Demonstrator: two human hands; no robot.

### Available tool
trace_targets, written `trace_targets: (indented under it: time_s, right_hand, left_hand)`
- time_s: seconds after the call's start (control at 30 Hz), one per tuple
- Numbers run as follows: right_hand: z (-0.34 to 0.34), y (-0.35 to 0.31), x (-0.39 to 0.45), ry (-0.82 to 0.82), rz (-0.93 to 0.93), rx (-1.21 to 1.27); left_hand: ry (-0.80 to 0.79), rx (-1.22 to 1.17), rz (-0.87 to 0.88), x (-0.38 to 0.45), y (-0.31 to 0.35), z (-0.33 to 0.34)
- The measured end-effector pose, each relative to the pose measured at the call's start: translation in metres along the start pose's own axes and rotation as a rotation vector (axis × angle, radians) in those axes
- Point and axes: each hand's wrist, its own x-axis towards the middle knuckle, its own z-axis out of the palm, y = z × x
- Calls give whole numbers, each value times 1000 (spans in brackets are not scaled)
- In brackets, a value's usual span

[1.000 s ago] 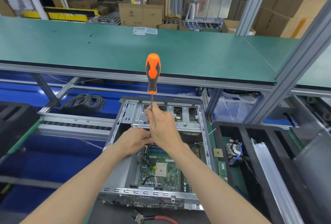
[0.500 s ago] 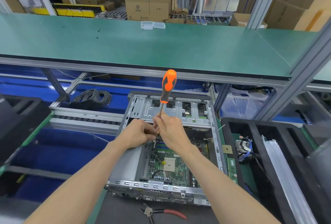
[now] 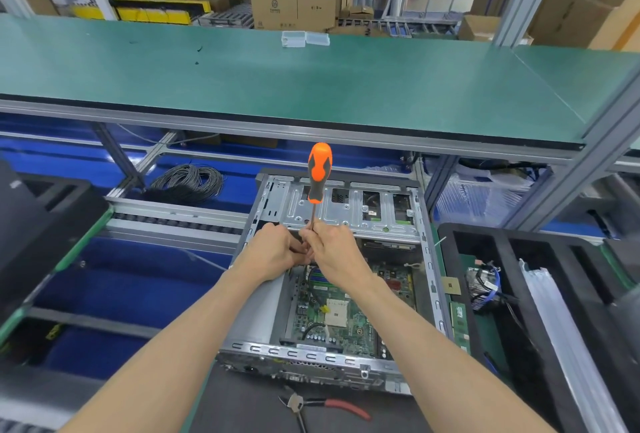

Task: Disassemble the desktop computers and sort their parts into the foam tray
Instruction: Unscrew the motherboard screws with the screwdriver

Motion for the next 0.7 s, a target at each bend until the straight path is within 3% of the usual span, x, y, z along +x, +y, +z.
trace_targets:
  time_s: [0.27,0.7]
  right_hand:
    - [6,3,3,-20,9,14]
    - [14,7,3,-32,67,38]
  left_hand:
    - [2,105,10,1,0,0]
    - [-45,181,-121,1,2,-2]
